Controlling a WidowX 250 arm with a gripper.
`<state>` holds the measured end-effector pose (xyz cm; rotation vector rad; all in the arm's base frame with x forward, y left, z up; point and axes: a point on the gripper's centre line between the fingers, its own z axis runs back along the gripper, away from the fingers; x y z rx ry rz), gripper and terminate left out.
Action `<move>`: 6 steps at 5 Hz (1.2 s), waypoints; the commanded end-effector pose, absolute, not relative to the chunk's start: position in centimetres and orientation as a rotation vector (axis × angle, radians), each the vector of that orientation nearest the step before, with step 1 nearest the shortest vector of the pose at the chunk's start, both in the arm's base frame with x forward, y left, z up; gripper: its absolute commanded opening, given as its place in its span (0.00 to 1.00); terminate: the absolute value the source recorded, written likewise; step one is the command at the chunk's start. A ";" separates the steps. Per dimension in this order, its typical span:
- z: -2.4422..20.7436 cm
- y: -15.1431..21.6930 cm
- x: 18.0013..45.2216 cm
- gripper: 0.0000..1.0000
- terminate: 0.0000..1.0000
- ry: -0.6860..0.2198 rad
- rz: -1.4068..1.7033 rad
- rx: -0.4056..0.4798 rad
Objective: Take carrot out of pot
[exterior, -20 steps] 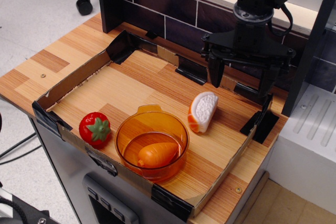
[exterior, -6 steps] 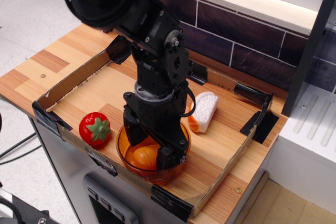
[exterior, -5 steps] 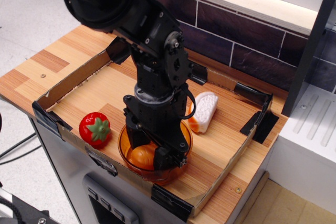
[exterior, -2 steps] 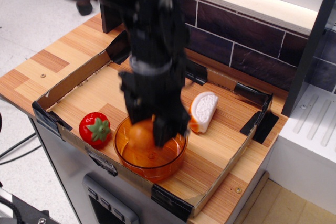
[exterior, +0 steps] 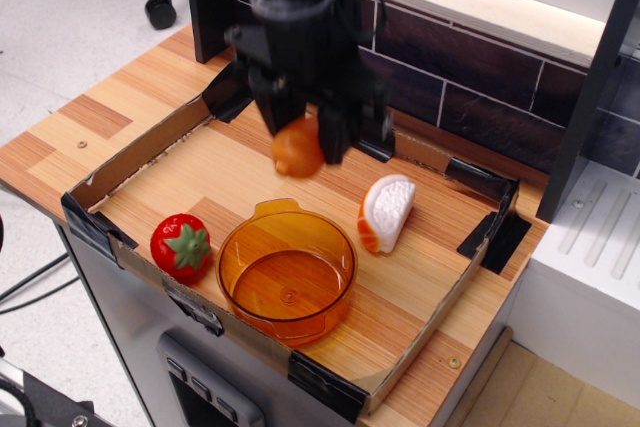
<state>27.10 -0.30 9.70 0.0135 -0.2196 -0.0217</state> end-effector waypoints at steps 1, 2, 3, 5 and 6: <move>7.5 3.5 31.0 0.00 0.00 -0.248 0.084 0.122; 6.0 5.1 32.2 0.00 0.00 -0.236 0.134 0.151; 4.7 6.8 33.7 0.00 0.00 -0.213 0.182 0.175; 2.9 8.1 34.5 0.00 0.00 -0.207 0.232 0.225; 2.2 8.4 34.1 1.00 0.00 -0.150 0.234 0.225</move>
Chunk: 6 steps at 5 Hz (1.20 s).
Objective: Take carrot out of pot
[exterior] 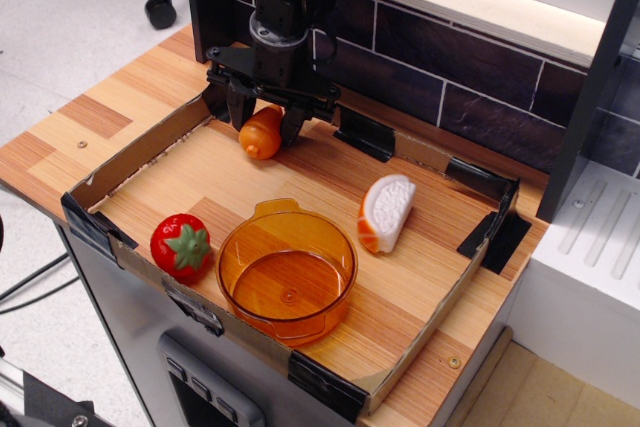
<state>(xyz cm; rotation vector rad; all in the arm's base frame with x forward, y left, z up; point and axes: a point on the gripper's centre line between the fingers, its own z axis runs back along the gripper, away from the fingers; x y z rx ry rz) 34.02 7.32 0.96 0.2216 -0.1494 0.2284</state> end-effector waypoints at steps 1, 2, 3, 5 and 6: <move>1.6 8.6 34.0 1.00 0.00 -0.129 0.241 0.229; 2.7 8.9 34.1 1.00 0.00 -0.105 0.289 0.207; 5.3 9.0 34.0 1.00 0.00 -0.124 0.311 0.173; 11.0 9.0 32.5 1.00 0.00 -0.160 0.266 0.104; 12.3 9.2 31.9 1.00 0.00 -0.177 0.275 0.072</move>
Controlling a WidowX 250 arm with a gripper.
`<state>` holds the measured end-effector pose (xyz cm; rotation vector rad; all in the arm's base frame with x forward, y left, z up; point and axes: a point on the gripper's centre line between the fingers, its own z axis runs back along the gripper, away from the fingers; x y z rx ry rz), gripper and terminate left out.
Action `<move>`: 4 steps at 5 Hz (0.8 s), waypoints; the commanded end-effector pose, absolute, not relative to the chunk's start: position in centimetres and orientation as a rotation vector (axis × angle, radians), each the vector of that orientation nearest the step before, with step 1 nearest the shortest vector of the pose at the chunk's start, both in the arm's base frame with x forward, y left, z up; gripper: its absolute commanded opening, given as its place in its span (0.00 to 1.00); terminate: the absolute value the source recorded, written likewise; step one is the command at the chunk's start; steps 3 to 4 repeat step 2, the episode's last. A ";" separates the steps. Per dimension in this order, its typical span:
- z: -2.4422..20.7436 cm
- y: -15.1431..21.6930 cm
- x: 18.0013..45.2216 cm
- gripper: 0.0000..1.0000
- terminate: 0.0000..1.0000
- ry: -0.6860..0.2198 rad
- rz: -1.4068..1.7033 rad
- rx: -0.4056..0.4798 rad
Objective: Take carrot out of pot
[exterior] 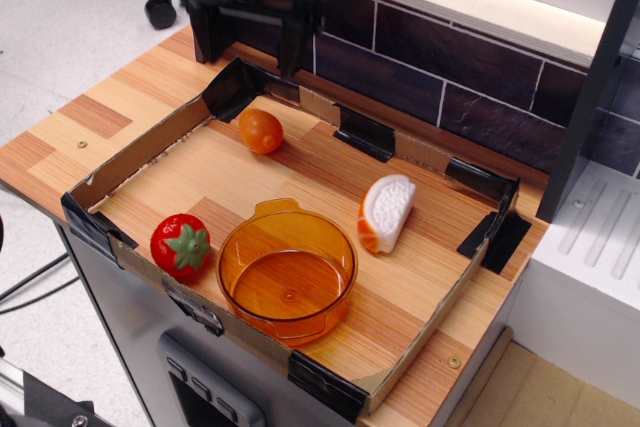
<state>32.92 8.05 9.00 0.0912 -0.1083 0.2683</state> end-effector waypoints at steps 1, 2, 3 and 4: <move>12.3 9.2 31.9 1.00 0.00 -0.177 0.275 0.072; 12.3 9.2 31.9 1.00 1.00 -0.177 0.275 0.072; 12.3 9.2 31.9 1.00 1.00 -0.177 0.275 0.072; 12.3 9.2 31.9 1.00 1.00 -0.177 0.275 0.072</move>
